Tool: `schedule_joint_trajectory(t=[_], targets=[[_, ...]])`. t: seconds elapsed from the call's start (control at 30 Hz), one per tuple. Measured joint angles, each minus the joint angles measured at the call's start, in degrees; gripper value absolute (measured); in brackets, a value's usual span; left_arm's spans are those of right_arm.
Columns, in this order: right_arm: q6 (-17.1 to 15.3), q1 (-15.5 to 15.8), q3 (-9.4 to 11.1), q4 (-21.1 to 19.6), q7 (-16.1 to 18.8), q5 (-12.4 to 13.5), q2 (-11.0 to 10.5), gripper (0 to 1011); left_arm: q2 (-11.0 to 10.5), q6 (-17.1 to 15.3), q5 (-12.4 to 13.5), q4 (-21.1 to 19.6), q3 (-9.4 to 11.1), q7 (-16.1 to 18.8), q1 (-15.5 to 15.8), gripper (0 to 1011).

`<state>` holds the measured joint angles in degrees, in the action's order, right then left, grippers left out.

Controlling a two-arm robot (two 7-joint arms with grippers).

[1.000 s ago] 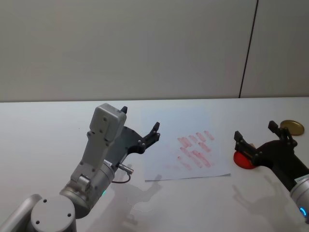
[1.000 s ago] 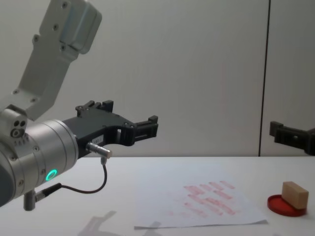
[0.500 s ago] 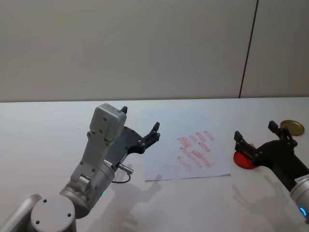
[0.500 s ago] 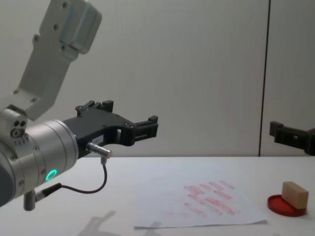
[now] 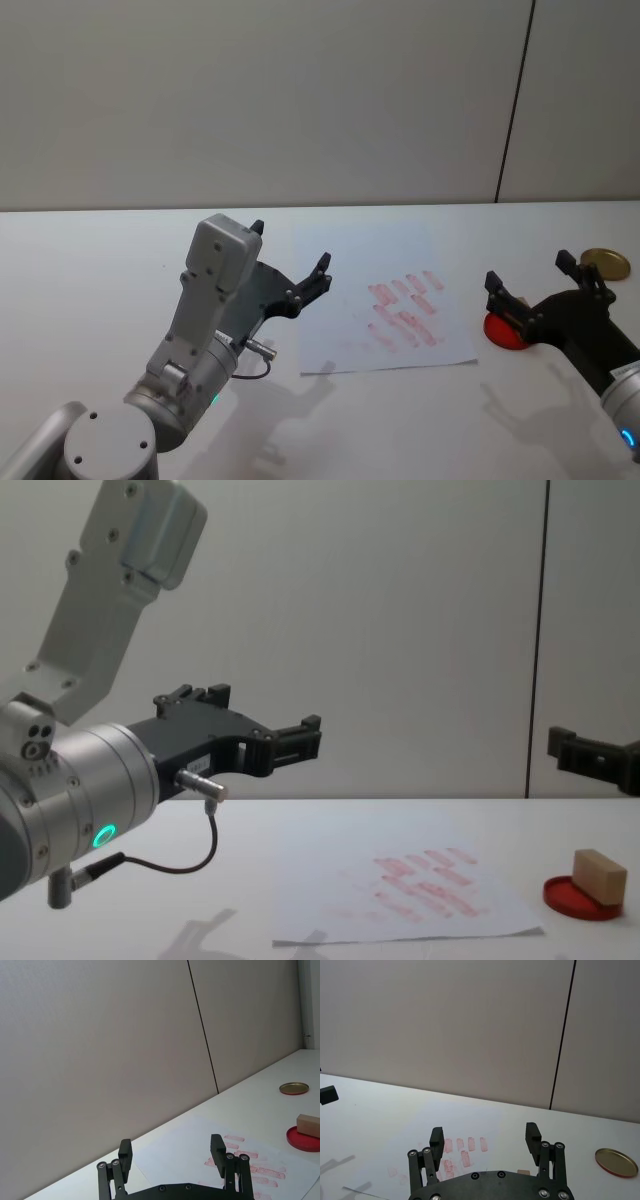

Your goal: Use the one hand to pick up the stamp and affix it onto the A4 paper.

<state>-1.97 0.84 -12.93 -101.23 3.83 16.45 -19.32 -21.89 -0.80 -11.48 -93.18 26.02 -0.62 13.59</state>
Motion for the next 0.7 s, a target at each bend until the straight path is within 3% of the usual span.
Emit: schedule_joint_trajectory(t=[0.33,0.7], targets=[[-2.9,0.02,0.27,-1.04,-2.51,-0.01,0.33,1001,0.0,0.0,0.0,0.0,0.0,0.0,0.0,993],[-10.5,-1.84,1.32,-0.8,-6.97,1.51,1.4,1001,0.0,0.0,0.0,0.0,0.0,0.0,0.0,993]])
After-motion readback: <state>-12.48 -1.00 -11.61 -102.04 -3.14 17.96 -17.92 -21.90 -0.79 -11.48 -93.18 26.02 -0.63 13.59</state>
